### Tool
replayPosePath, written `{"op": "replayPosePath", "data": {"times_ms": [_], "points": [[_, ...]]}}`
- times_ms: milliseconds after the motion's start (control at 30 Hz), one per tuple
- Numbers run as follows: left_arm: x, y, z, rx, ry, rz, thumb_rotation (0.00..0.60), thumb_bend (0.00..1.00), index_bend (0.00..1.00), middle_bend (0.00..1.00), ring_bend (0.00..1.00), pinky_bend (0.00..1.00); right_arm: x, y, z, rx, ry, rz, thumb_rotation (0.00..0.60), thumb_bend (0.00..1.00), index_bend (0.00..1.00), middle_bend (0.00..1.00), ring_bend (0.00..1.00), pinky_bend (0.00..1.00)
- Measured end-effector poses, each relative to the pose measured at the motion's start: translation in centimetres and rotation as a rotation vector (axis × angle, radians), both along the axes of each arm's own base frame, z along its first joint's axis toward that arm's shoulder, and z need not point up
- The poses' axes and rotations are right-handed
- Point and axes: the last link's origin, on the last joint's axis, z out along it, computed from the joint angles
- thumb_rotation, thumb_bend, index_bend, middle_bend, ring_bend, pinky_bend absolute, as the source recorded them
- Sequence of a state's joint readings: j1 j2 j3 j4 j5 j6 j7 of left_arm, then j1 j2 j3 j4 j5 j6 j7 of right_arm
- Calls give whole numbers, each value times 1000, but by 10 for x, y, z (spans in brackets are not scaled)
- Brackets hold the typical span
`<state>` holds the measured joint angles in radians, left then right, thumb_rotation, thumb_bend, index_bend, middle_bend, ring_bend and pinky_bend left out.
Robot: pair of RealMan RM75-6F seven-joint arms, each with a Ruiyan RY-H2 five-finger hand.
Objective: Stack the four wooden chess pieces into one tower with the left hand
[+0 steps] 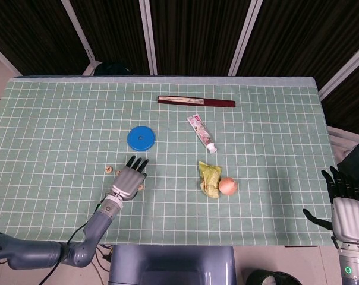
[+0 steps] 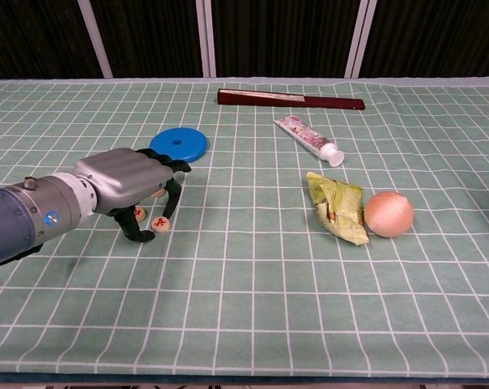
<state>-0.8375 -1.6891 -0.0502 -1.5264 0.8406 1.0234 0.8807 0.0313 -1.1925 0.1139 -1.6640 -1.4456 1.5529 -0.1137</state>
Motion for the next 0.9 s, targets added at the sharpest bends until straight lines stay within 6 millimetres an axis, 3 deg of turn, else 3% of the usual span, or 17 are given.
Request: {"op": "replayPosePath", "data": {"times_ms": [433,700,900], "points": [[3,-1,-3,-3,12,-11,600,311,512,0,0,0,0,0,0,-1,-1,0,600,233,81,13,0,0],[8,2,10,27,-14,-22,600,312,515,0,0,0,0,0,1,-1,-4,2,600,233,80,13,0,0],[0,6,24,55,-9,-11,600,311,515,0,0,0,0,0,0,-1,-3,1,600,232,81,13,0,0]]}}
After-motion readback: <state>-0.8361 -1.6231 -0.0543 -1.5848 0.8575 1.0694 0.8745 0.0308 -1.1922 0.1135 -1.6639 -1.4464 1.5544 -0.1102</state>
